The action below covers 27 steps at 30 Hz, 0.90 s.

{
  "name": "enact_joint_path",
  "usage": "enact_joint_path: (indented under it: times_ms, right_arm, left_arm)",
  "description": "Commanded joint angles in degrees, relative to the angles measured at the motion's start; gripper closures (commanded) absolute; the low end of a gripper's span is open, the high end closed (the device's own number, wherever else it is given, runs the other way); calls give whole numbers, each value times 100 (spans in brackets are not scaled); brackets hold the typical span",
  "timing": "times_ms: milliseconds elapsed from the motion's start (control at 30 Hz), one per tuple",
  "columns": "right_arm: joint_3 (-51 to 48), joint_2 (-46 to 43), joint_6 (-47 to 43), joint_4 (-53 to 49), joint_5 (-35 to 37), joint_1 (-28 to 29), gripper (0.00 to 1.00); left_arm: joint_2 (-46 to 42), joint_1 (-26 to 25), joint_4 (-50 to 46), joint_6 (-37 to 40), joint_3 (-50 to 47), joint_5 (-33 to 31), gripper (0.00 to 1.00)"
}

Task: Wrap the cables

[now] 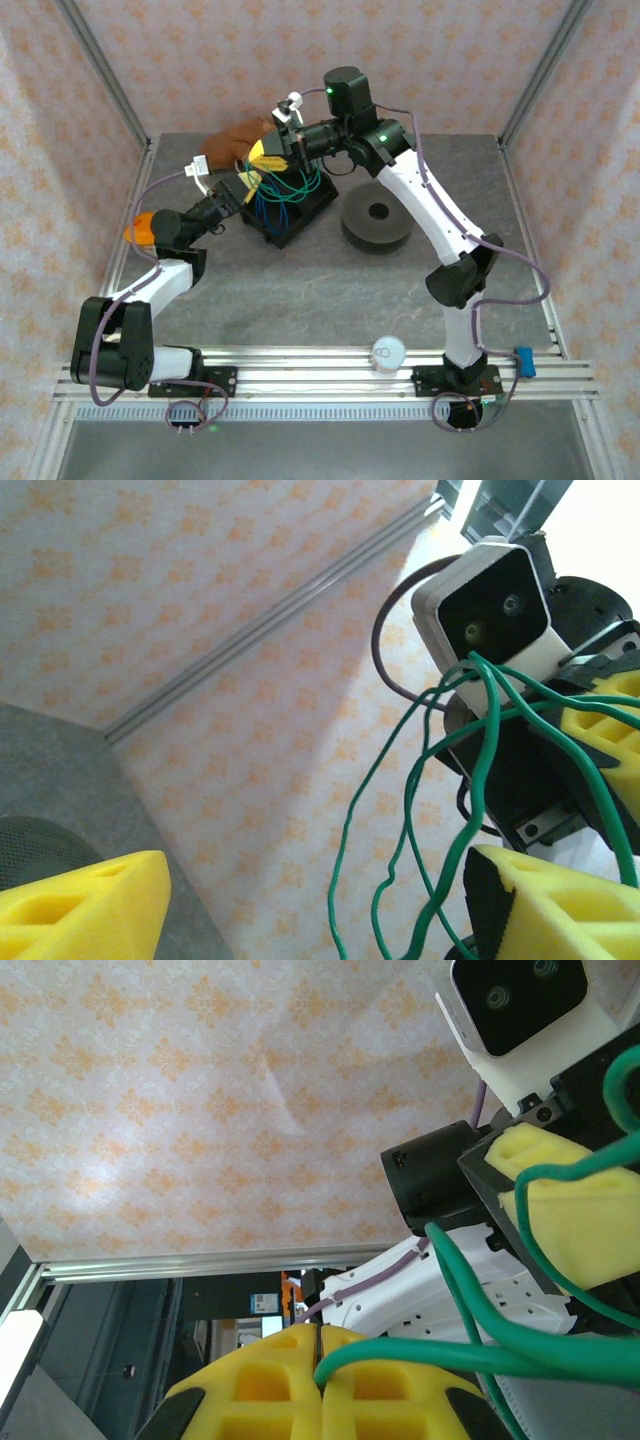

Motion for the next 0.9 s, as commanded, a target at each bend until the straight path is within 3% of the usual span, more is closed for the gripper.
enact_joint_path:
  times_ms: [0, 267, 467, 633, 733, 867]
  right_arm:
    - [50, -371, 81, 280, -178, 35, 100]
    - [90, -272, 301, 500, -136, 145, 100]
    - [65, -231, 303, 445, -68, 166, 100]
    - [126, -202, 175, 265, 30, 159, 100]
    - [391, -156, -329, -412, 183, 94, 100]
    - [293, -347, -972, -1156, 482, -123, 100]
  left_arm:
    - [-91, -58, 570, -93, -27, 201, 28]
    - [-25, -326, 573, -32, 99, 79, 45]
    - [-284, -460, 573, -49, 151, -4, 65]
    - [-531, -468, 383, -6, 131, -24, 90]
    - [-823, -442, -503, 462, 114, -136, 100]
    - [-1556, -389, -2890, 1805, 158, -594, 100]
